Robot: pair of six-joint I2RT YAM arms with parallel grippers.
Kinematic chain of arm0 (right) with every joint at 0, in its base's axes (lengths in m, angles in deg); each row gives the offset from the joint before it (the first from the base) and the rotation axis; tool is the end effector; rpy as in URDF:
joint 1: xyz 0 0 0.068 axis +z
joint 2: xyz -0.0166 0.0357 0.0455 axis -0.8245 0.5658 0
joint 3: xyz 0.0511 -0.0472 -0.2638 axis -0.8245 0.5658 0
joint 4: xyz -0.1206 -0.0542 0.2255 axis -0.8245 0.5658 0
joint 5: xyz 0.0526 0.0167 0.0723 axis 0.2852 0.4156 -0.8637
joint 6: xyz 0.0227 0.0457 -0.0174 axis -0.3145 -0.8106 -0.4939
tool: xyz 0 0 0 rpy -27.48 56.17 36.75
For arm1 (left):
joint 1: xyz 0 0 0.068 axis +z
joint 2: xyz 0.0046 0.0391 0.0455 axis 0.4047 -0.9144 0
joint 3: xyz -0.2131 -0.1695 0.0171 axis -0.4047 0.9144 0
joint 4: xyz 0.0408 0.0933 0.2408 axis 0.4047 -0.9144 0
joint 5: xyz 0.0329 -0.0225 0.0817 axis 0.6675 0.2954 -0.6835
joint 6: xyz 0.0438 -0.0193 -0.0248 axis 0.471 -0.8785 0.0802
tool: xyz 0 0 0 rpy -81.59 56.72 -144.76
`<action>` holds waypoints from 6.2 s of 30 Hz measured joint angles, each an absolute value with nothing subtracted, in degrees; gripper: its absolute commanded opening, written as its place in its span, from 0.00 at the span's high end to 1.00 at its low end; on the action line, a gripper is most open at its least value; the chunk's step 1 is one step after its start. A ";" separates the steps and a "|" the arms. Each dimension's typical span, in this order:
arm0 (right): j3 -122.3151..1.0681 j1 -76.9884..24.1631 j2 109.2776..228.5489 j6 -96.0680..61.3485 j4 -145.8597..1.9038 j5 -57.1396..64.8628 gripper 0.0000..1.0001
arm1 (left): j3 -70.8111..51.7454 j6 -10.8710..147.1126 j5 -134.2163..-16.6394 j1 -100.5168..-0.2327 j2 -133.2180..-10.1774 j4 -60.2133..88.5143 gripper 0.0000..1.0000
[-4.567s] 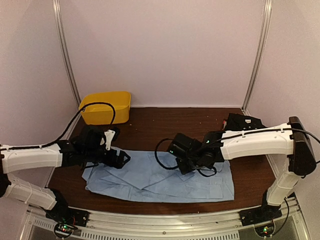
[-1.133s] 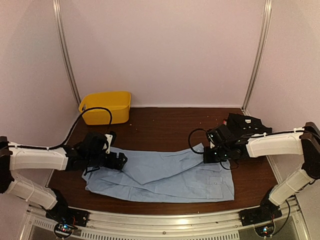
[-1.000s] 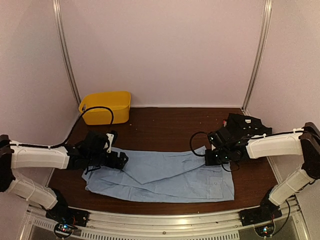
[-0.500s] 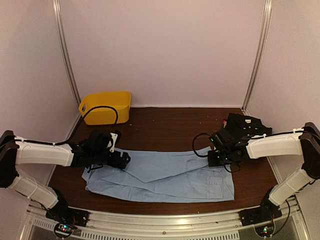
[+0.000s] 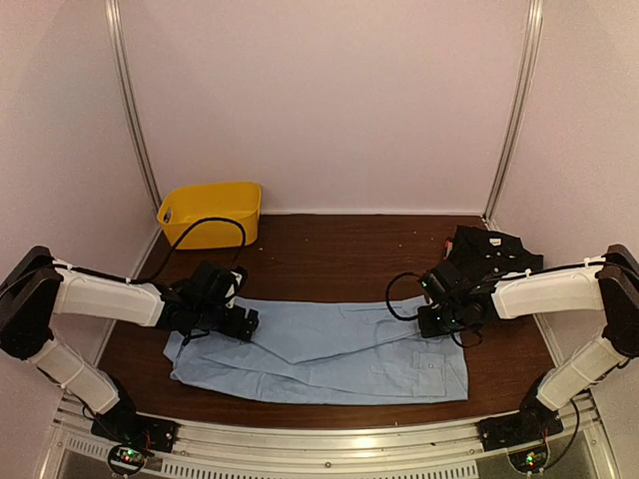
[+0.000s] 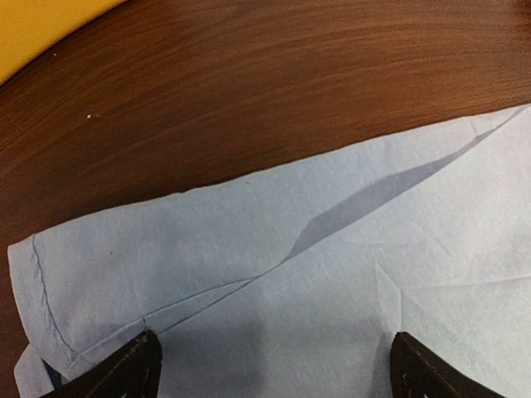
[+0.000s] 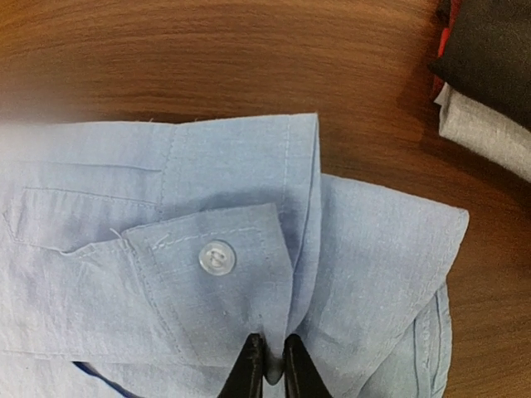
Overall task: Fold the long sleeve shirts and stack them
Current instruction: Smooth out the rectangle-folded shirt at the center of the board, then rotate the rectangle-folded shirt at the center of the board, then move the rectangle-folded shirt to the center of the board, then pick up the rectangle-folded shirt from the center of the board.
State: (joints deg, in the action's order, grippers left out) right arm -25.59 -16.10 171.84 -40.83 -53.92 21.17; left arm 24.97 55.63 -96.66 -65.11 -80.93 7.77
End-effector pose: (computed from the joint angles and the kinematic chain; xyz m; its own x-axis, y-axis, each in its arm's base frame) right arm 0.2068 0.1623 0.1549 -0.8743 -0.0755 -0.4794 -0.1443 0.9836 0.1082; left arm 0.2117 -0.1748 0.1535 -0.7544 0.1326 -0.6429 0.2508 0.9633 -0.0956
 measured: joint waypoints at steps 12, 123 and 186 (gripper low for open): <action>-25.89 -15.53 168.80 -39.89 -51.54 21.70 0.57 | 27.06 55.58 -96.99 -65.11 -80.19 7.53 0.02; -49.22 -1.91 182.35 -36.15 -62.57 22.64 0.29 | 5.84 61.29 -76.90 -56.23 -91.10 10.83 0.02; -63.88 -29.72 201.41 -32.76 -67.56 8.72 0.16 | 30.80 57.66 -75.33 -64.08 -70.62 21.11 0.02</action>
State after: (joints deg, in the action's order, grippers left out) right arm -63.88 -29.72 201.41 -32.76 -67.56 8.72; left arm 30.80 57.66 -75.33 -64.08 -70.62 21.11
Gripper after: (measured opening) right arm 0.827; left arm 0.976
